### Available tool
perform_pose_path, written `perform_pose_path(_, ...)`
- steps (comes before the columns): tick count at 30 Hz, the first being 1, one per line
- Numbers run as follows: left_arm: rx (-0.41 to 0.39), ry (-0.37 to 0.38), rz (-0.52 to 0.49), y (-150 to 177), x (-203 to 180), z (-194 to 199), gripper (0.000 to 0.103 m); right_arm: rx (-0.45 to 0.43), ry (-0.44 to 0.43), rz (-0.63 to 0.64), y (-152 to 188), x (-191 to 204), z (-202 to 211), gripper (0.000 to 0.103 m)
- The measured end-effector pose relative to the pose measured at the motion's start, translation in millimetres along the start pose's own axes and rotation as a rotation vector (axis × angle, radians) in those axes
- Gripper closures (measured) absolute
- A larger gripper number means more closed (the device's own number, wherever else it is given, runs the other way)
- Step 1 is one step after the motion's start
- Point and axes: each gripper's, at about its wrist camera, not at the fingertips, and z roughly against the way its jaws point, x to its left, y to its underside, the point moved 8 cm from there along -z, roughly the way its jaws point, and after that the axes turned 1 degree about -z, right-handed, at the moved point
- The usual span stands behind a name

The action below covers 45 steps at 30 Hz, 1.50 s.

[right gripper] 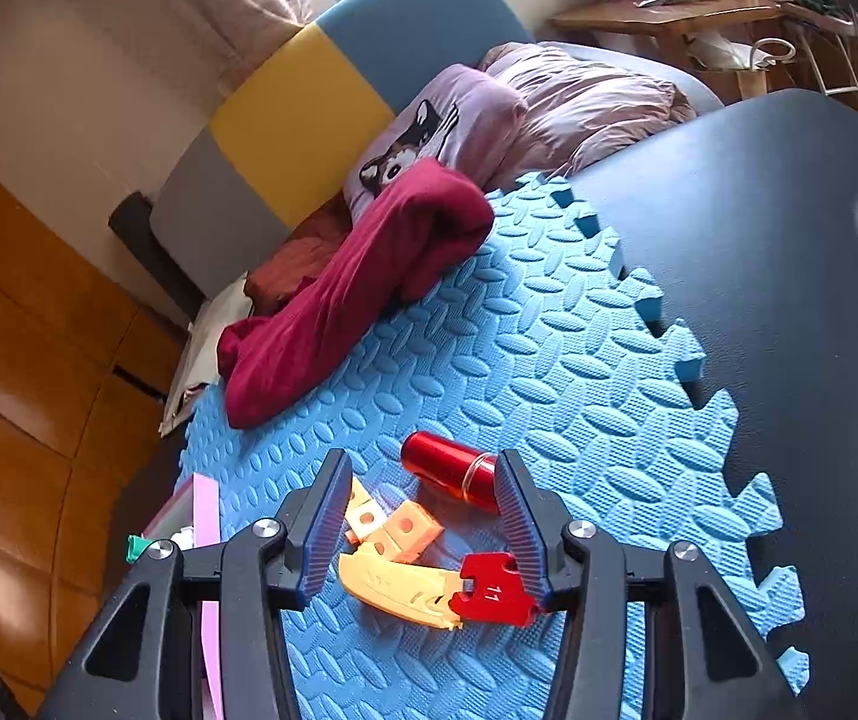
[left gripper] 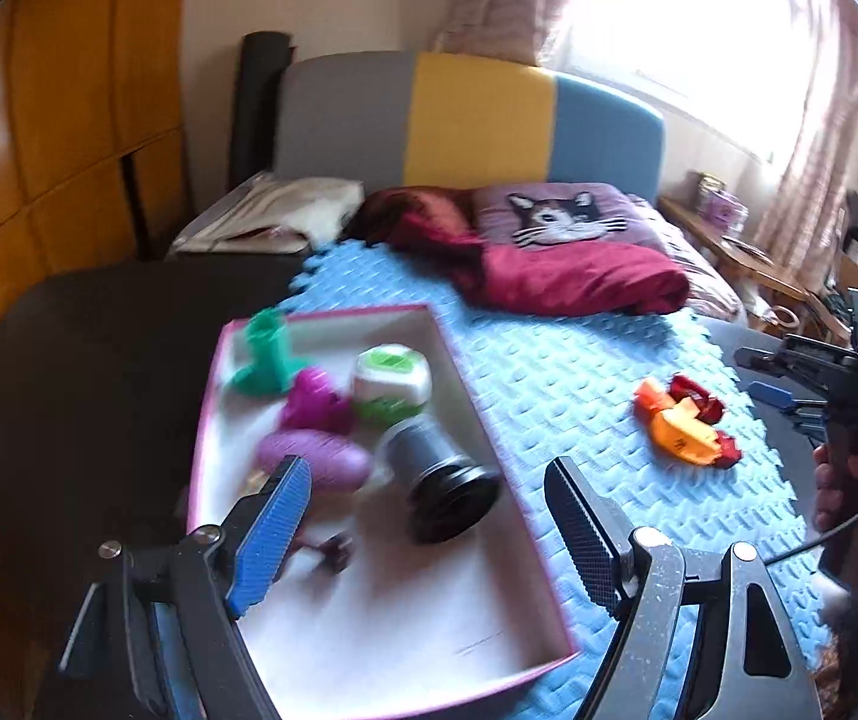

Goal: Organize rigid objects
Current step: 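Move the right gripper toward the orange toy and red cylinder, then reach to the yellow curved piece and grasp it with the left gripper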

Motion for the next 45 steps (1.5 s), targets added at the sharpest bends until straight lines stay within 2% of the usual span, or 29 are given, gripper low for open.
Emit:
perform_pose_path(4,0.02,0.056,-0.064,-14.5,-39.0,-17.4,0.022,-0.016,-0.011,-0.02,-3.4,-2.1,5.9,0.052)
perform_pose_path(9,0.068,0.095,-0.178,-22.7,-93.6,-57.9,0.022,-0.033,-0.031,-0.045,-7.4,-5.0,12.8,0.052)
perform_pose_path(18,0.145,0.207,-0.352,-5.1,-179.8,-112.6,0.022,-0.037,-0.08,-0.069,-11.8,-4.3,17.5,0.052)
perform_pose_path(20,0.171,0.244,-0.375,1.8,-195.6,-121.5,0.018,-0.036,-0.088,-0.071,-12.3,-3.7,17.8,0.052)
perform_pose_path(21,0.176,0.252,-0.38,4.2,-200.9,-124.7,0.013,-0.036,-0.092,-0.073,-12.4,-3.4,17.9,0.052)
perform_pose_path(23,0.182,0.265,-0.385,8.6,-211.1,-131.6,0.011,-0.031,-0.099,-0.078,-12.0,-3.6,17.6,0.052)
perform_pose_path(30,0.201,0.286,-0.372,12.2,-221.8,-151.6,0.012,-0.021,-0.106,-0.093,-11.4,-4.9,15.7,0.052)
perform_pose_path(32,0.217,0.302,-0.357,13.6,-223.3,-161.5,0.015,-0.02,-0.101,-0.092,-11.1,-5.5,15.0,0.052)
perform_pose_path(33,0.225,0.342,-0.332,14.3,-224.6,-163.2,0.024,-0.019,-0.098,-0.091,-10.9,-5.9,14.3,0.052)
perform_pose_path(34,0.23,0.371,-0.313,14.6,-224.4,-162.4,0.029,-0.017,-0.093,-0.088,-10.6,-6.0,13.4,0.052)
perform_pose_path(45,0.251,0.372,-0.231,40.4,-185.0,-123.7,0.029,0.031,-0.097,-0.03,-2.7,4.1,3.3,0.052)
